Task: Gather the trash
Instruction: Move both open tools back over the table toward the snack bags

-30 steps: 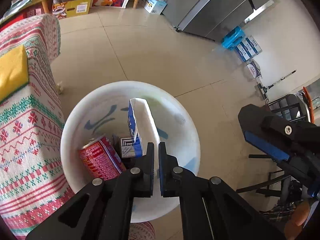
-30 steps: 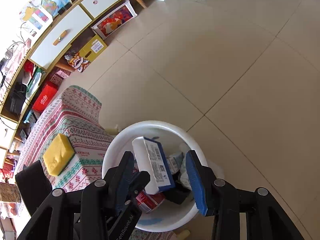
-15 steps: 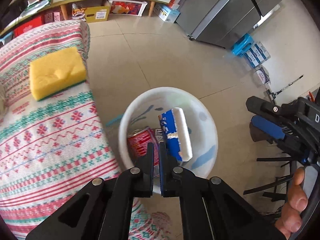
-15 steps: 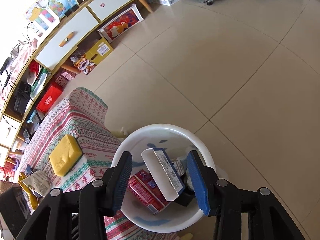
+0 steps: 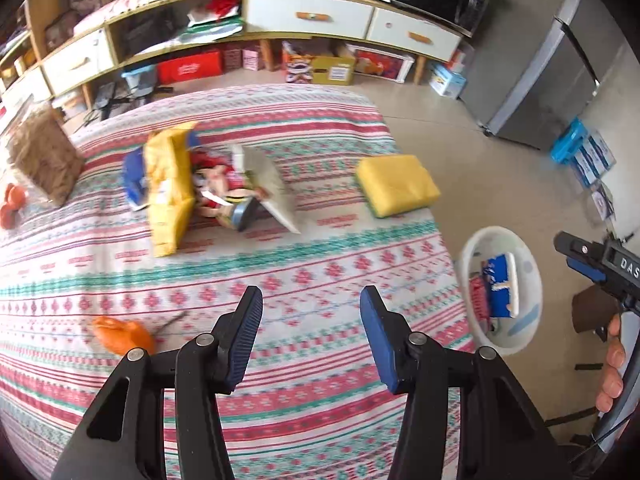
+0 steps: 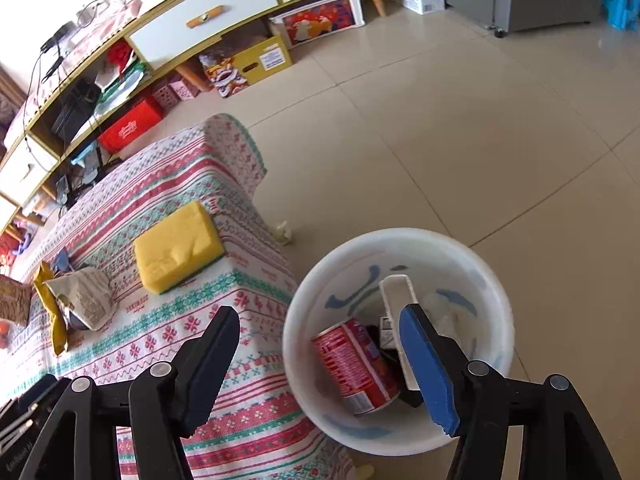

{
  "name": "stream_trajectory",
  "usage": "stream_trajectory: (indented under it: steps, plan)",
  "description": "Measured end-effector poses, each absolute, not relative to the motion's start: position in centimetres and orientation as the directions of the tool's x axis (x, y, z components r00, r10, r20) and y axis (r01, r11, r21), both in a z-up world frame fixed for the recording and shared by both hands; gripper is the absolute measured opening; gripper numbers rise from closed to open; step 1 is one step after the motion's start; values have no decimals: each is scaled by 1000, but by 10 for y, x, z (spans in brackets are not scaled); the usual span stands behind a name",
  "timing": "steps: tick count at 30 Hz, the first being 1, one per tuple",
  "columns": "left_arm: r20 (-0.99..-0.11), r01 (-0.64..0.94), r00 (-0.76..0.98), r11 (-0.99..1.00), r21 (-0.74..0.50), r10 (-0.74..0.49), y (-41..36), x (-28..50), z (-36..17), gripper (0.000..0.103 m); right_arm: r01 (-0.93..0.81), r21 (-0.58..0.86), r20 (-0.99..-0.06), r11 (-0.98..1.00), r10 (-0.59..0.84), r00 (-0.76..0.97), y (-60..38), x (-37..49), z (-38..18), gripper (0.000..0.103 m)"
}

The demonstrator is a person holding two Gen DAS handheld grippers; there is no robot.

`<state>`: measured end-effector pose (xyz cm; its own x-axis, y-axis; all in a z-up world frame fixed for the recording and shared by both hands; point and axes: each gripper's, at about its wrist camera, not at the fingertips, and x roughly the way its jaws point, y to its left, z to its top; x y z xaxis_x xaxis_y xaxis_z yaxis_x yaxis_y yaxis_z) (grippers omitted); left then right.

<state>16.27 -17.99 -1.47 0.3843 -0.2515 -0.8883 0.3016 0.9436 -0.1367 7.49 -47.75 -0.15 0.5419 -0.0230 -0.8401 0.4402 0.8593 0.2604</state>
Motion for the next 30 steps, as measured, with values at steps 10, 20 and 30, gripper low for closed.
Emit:
stream_trajectory:
  steps: [10, 20, 30]
  plan:
    - [-887, 113, 436, 987, -112, -150, -72, 210, -16, 53, 274, 175, -857, 946, 9, 516, -410, 116, -11, 72]
    - [-872, 226, 464, 973, -50, -152, -112, 225, -30, 53, 151, 117, -865, 982, 26, 502, -361, 143, -21, 72]
    - [-863, 297, 504, 945, 140, -30, -141, 235, -62, 53, -33, 5, -868, 999, 20, 496, -299, 164, -37, 72]
